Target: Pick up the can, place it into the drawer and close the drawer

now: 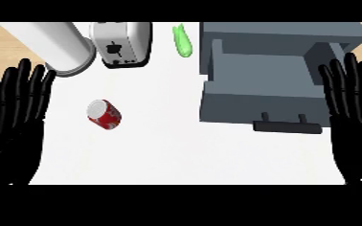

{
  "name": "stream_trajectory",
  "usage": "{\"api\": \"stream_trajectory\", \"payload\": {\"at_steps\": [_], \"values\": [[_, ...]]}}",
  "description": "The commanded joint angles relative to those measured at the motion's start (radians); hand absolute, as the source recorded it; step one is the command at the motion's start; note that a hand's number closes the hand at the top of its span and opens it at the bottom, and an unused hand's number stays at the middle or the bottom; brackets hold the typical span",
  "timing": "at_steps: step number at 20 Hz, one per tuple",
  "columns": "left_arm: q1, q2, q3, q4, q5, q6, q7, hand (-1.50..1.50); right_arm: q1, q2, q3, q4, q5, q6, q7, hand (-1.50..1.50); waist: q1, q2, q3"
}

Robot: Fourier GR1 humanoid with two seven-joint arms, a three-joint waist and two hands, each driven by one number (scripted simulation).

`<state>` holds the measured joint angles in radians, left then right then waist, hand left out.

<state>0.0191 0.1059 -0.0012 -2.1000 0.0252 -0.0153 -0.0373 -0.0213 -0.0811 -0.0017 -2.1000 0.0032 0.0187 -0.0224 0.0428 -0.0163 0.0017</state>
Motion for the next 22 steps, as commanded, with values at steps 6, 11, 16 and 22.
{"api": "stream_trajectory", "payload": {"at_steps": [6,11,16,22], "values": [[-0.014,0.117,-0.006,0.044,0.292,-0.328,-0.078,-1.50,-0.003,0.000,-0.036,0.038,0.023,-0.020,-0.041,-1.50,-0.045,0.017,-0.003],[0.064,0.208,0.063,0.141,0.248,-0.287,0.166,-1.50,0.105,0.013,-0.006,0.001,0.038,-0.061,0.256,-1.50,-0.046,0.015,-0.003],[0.038,0.239,0.146,0.114,0.349,-0.325,0.254,-1.50,0.176,-0.008,-0.075,0.011,-0.026,-0.011,0.194,-1.50,-0.044,0.015,-0.001],[-0.006,0.193,0.149,0.110,0.344,-0.309,0.341,-1.50,0.174,-0.006,-0.101,0.032,-0.046,0.023,0.170,-1.50,-0.044,0.016,-0.001]]}}
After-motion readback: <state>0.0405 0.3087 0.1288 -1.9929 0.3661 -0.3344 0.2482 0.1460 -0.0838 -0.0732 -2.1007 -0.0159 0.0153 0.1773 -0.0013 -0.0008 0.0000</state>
